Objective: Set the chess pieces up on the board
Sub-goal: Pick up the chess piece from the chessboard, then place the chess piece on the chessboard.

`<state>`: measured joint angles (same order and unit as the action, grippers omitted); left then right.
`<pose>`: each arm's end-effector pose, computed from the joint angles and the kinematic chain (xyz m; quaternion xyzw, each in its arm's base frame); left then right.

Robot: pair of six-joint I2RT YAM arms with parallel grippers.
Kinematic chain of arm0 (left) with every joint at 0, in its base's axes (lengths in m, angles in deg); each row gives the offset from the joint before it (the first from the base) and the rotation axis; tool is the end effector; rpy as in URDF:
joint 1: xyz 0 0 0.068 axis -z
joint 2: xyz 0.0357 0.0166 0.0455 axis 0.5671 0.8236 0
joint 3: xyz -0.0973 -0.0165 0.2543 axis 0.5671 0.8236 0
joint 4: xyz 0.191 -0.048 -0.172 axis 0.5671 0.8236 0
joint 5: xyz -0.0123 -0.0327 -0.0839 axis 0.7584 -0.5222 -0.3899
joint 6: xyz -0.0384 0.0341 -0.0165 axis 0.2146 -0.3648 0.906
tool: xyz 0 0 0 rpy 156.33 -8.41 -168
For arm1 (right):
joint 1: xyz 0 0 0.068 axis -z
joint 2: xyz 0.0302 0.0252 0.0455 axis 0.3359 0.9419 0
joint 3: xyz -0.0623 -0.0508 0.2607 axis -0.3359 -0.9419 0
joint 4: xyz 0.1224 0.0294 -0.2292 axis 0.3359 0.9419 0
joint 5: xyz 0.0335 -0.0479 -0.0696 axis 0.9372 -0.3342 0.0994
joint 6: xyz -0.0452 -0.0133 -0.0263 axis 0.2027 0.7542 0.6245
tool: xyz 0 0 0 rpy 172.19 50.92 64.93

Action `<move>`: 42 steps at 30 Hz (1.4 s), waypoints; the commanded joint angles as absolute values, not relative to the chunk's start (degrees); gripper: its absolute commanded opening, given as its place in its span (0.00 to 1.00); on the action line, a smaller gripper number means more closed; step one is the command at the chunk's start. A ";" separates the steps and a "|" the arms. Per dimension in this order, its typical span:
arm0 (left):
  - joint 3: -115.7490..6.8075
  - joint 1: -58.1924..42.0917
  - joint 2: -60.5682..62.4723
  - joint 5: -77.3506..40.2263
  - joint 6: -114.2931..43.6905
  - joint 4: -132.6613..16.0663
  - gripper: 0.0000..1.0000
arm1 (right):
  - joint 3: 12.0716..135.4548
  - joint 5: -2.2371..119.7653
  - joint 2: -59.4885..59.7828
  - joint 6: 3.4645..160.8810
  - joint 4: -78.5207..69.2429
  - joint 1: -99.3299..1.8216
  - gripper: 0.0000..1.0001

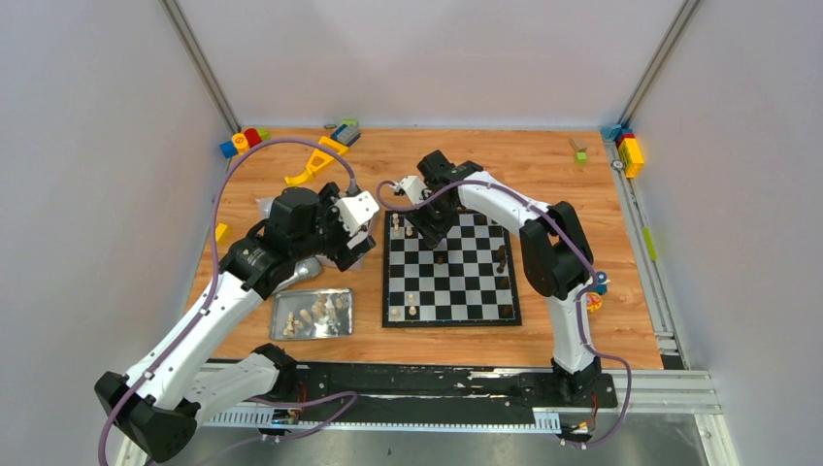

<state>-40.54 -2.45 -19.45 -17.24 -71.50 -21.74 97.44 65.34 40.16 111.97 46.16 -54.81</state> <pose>0.1699 -0.1117 0.3468 0.4392 0.7512 -0.0846 0.4854 0.3525 0.2593 0.2005 -0.4930 0.8491 0.1371 0.1314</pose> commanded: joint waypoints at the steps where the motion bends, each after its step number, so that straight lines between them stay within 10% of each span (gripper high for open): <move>1: -42.35 -2.74 -20.41 -17.53 -72.25 -22.24 1.00 | 96.70 64.69 39.84 112.79 45.19 -54.83 0.43; 15: -42.03 -2.74 -20.23 -17.83 -72.02 -22.74 1.00 | 93.63 62.84 35.88 113.09 45.67 -52.93 0.01; 42: -41.89 -2.73 -19.00 -18.88 -71.75 -23.76 1.00 | 88.52 60.51 33.41 113.72 45.09 -40.43 0.01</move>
